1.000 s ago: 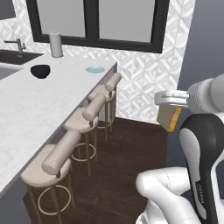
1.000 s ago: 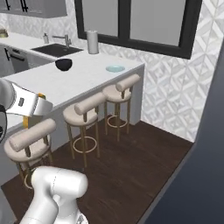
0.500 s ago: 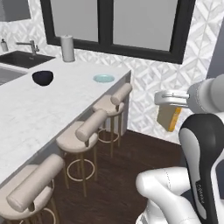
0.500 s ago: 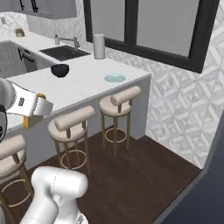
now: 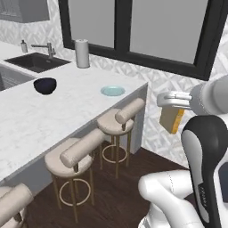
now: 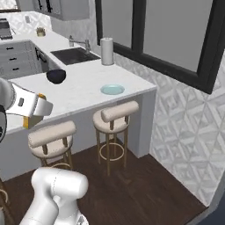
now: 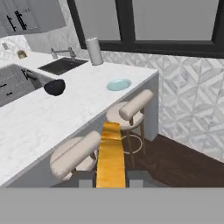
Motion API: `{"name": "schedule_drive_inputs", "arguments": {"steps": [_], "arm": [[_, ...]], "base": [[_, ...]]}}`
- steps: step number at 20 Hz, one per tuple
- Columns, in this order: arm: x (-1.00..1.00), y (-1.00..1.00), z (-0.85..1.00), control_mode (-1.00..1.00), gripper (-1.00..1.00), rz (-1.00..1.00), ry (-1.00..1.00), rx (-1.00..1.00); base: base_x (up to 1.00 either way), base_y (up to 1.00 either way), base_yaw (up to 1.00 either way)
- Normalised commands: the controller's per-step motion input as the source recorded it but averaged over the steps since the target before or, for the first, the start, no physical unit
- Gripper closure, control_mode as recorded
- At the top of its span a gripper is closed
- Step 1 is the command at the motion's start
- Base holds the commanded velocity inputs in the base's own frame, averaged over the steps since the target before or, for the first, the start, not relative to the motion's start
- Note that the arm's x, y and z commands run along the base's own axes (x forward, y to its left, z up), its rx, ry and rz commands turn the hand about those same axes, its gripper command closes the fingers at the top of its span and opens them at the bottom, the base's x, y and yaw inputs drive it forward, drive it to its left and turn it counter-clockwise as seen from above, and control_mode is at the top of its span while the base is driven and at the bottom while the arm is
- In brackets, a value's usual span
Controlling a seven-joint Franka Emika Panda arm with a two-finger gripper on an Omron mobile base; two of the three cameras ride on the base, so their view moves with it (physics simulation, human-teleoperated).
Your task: Start the toaster. Once the lever pops up, take the bread to the plate on the dining counter.
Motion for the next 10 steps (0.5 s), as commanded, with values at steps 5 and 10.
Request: {"name": "schedule_drive_inputs", "arguments": {"steps": [5,10], "arm": [[0.0,0.0,0.0,1.0,1.0,0.0,0.0,0.0],[0.0,0.0,0.0,1.0,1.0,0.0,0.0,0.0]], "base": [[0.71,-0.72,0.43],[0.58,-0.7,0.47]]}}
